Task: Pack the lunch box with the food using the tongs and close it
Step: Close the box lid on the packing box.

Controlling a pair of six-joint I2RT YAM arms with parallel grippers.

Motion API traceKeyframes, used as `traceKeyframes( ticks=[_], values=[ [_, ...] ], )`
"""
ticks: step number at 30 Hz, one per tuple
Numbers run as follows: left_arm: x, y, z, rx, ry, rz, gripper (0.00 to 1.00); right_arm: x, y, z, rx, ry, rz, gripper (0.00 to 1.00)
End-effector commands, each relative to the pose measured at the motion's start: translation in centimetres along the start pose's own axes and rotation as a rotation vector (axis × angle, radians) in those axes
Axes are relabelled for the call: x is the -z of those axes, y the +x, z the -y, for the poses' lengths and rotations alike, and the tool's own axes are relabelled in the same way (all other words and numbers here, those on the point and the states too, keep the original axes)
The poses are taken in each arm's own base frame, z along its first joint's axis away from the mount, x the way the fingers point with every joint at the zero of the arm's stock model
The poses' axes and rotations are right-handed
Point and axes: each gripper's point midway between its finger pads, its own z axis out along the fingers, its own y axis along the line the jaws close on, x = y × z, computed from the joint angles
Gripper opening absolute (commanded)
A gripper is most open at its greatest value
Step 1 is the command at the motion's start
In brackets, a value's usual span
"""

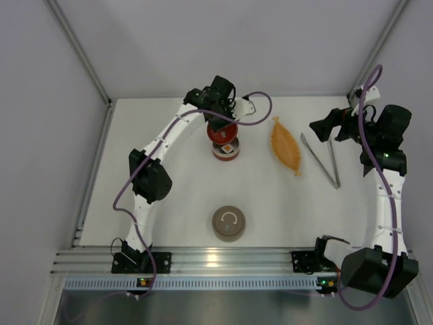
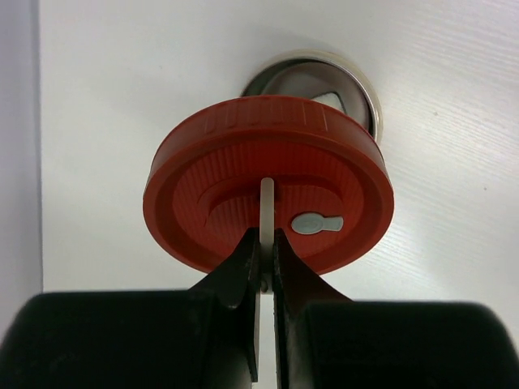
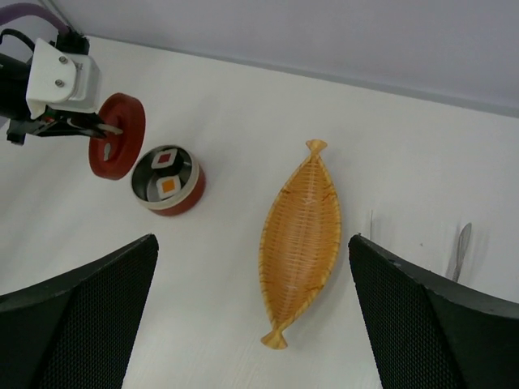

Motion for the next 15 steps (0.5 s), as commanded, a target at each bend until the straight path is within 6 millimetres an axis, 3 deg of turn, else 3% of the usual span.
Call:
traceKeyframes(
  ticks=[1, 3, 8, 15],
  values=[
    [2.2, 0.4, 0.4, -0.01, 0.065, 0.011, 0.0, 0.3, 0.7, -0.5, -0.023, -0.04, -0.016, 0.99],
    [1.3, 1.9, 1.7, -0.003, 0.123, -0.035, 0.0, 0.1, 1.0, -0.6, -0.038, -0.056, -0.026, 0.99],
    [-0.6, 3.4, 2.7, 0.019, 0.168, -0.084, 0.0, -0.4, 1.9, -0.6, -0.074, -0.088, -0.053, 0.99],
    [-3.6, 3.3, 0.9, 0.06, 0.081, -0.101, 0.0, -0.3, 2.3, -0.8, -0.082, -0.09, -0.062, 0.99]
  ],
)
